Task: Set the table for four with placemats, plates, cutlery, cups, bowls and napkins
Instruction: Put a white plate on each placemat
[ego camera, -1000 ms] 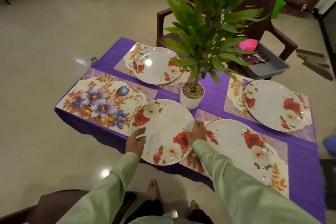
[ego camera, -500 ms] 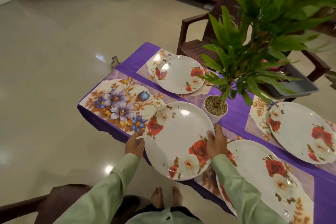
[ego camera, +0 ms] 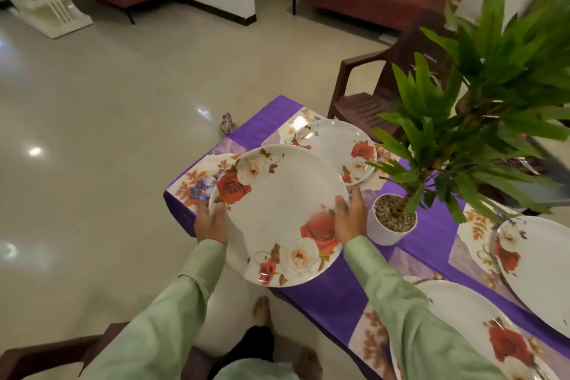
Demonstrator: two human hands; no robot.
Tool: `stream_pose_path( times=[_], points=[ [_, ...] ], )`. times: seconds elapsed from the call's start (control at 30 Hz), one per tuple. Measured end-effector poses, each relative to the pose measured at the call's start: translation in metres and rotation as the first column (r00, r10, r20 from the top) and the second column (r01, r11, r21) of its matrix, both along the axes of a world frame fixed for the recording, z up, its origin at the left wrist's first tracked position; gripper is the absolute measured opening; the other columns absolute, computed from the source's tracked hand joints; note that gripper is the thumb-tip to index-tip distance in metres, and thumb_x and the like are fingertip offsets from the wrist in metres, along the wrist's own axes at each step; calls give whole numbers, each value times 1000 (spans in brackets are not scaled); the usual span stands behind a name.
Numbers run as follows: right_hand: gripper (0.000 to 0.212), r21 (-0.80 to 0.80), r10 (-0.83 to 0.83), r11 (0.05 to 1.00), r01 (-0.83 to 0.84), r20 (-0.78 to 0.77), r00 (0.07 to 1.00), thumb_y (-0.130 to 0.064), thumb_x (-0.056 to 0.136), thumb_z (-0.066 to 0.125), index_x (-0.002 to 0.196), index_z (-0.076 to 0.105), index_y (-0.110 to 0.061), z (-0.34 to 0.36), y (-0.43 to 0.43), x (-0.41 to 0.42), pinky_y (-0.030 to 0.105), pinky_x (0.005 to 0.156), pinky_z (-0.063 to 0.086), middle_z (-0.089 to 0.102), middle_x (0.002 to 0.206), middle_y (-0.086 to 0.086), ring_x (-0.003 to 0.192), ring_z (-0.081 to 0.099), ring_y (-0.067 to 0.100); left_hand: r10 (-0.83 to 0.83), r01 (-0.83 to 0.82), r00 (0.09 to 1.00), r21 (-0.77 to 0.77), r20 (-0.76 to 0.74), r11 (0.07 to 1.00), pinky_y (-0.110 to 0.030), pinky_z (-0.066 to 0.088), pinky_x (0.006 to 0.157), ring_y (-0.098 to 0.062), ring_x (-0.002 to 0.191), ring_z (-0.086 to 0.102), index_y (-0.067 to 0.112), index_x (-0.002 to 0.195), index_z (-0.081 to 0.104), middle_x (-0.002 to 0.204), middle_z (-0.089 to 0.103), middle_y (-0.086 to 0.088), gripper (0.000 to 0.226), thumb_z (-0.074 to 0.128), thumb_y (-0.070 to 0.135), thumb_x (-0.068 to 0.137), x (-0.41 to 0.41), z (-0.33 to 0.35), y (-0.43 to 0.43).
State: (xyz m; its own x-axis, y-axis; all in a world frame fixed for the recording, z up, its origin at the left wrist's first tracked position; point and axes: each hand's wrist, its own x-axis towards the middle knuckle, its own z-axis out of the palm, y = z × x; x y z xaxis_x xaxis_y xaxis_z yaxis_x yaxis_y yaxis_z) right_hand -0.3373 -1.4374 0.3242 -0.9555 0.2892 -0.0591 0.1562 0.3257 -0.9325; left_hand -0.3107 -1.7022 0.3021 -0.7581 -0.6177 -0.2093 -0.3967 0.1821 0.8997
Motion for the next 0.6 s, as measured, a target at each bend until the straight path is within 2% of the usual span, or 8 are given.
stream_pose_path(
  times=[0.07, 0.13, 0.2, 0.3, 0.43, 0.5, 0.6],
  points=[
    [26, 31, 43, 998, -46, 78, 996, -8, 101, 42, 126, 46, -8, -5, -20, -20, 25, 83, 38, 57, 114, 3, 104, 55, 21, 23, -22, 999, -36, 30, 999, -41, 42, 94, -41, 111, 56, 10, 141, 45, 122, 60, -23, 49, 51, 32, 98, -19, -1, -18],
    [24, 105, 65, 991, -83, 170, 983, -11, 100, 40, 124, 43, -9, -15, -39, -42, 33, 80, 42, 59, 115, 14, 103, 58, 30, 20, -16, 998, -73, 61, 997, -39, 42, 92, -42, 110, 56, 8, 139, 45, 122, 59, -27, 42, 49, 23, 100, -38, -5, -36],
    [26, 204, 77, 970, -131, 253, 964, -10, 99, 40, 124, 41, -9, -25, -55, -63, 40, 84, 46, 58, 116, 20, 107, 56, 37, 4, 2, 996, -73, 91, 997, -38, 41, 91, -42, 111, 56, 6, 136, 48, 123, 59, -27, 37, 47, 19, 101, -55, -13, -54],
    [31, 252, 97, 949, -190, 339, 936, -6, 97, 41, 128, 40, -6, -47, -80, -91, 37, 81, 41, 59, 115, 23, 109, 55, 39, -36, 48, 989, -79, 146, 996, -39, 40, 94, -41, 112, 55, 0, 132, 51, 127, 58, -26, 36, 48, 15, 100, -90, -35, -85],
    [33, 244, 64, 951, -188, 440, 896, -2, 94, 43, 127, 40, -5, -73, -107, -115, 35, 78, 39, 61, 113, 23, 106, 58, 39, -111, 138, 958, -88, 264, 987, -40, 41, 89, -39, 106, 56, -4, 120, 53, 118, 59, -25, 26, 45, 7, 98, -128, -62, -114],
    [38, 237, 29, 958, -158, 472, 881, 0, 92, 43, 129, 43, -6, -84, -119, -123, 32, 81, 39, 61, 115, 20, 107, 58, 35, -131, 167, 938, -85, 320, 982, -40, 40, 90, -40, 107, 55, -5, 122, 53, 116, 58, -24, 28, 44, 2, 96, -140, -71, -125],
    [53, 240, -16, 964, -119, 494, 870, 3, 91, 41, 142, 41, -14, -95, -130, -132, 31, 94, 41, 60, 128, 16, 115, 56, 32, -177, 232, 913, -111, 368, 966, -44, 40, 99, -41, 112, 54, -2, 132, 49, 122, 56, -23, 38, 45, 3, 95, -154, -84, -136]
  ],
)
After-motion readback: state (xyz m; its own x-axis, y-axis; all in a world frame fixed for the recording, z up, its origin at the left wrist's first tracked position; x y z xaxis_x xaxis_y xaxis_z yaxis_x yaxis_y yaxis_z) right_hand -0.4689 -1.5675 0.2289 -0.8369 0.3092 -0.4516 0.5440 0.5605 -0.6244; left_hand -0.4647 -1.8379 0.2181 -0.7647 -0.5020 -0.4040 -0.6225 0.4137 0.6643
